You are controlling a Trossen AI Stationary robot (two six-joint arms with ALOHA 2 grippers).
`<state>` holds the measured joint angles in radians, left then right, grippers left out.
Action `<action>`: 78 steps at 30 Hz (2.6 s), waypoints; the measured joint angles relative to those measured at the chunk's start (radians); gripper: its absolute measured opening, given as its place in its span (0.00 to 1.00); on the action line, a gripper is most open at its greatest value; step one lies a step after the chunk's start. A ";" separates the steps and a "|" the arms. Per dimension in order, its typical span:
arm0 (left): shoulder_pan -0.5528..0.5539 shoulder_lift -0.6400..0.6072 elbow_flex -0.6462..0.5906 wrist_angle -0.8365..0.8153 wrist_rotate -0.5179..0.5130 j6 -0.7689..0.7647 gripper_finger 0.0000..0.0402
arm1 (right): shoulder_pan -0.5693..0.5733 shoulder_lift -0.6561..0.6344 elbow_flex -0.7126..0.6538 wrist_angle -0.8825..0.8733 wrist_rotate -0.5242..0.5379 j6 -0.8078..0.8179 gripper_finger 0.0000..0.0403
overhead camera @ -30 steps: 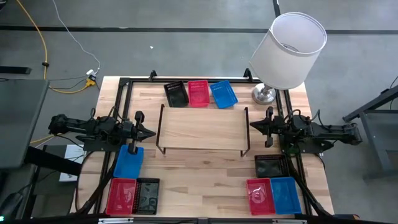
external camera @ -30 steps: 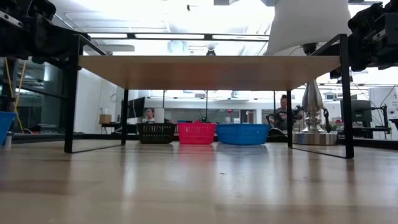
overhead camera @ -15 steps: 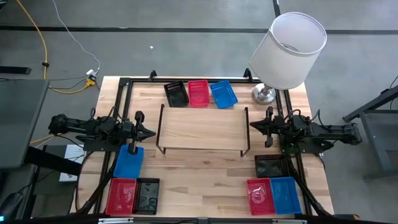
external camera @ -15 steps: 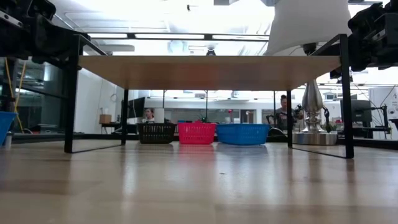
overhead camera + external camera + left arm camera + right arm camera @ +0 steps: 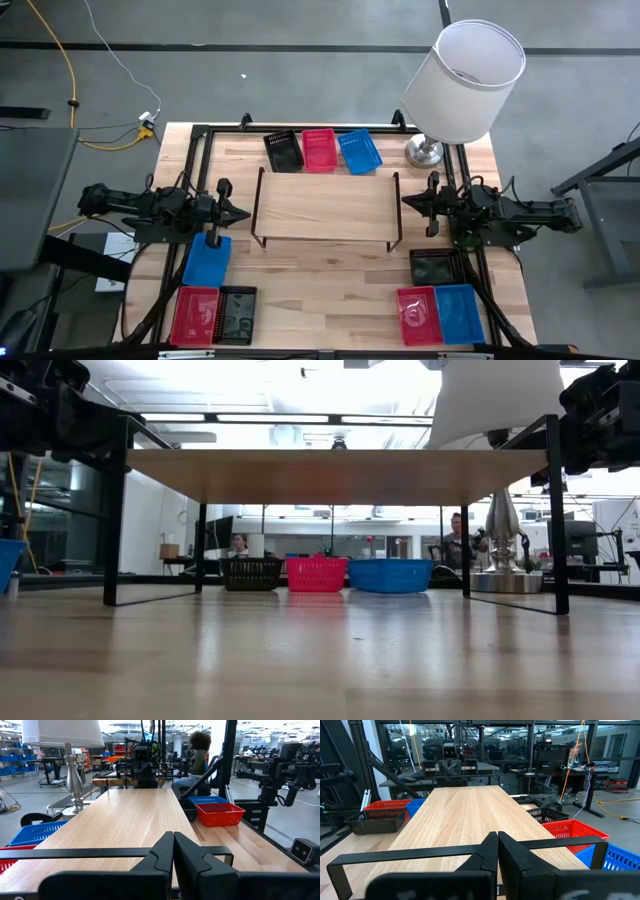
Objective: Stack baskets on shelf by color
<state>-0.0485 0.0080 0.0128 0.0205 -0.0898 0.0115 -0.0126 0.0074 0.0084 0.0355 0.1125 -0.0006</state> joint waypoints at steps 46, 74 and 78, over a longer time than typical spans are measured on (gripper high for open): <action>0.000 0.000 0.000 0.000 0.000 0.000 0.01 | 0.000 0.000 0.000 0.004 0.000 -0.015 0.00; 0.000 0.000 0.000 0.000 0.000 0.000 0.01 | 0.105 0.293 0.477 -0.175 0.003 0.155 0.00; 0.000 0.000 0.000 0.000 0.000 0.000 0.01 | 0.137 0.412 0.623 -0.403 0.043 0.262 0.00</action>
<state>-0.0484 0.0081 0.0128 0.0208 -0.0898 0.0116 0.1240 0.4191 0.6316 -0.3677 0.1558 0.2610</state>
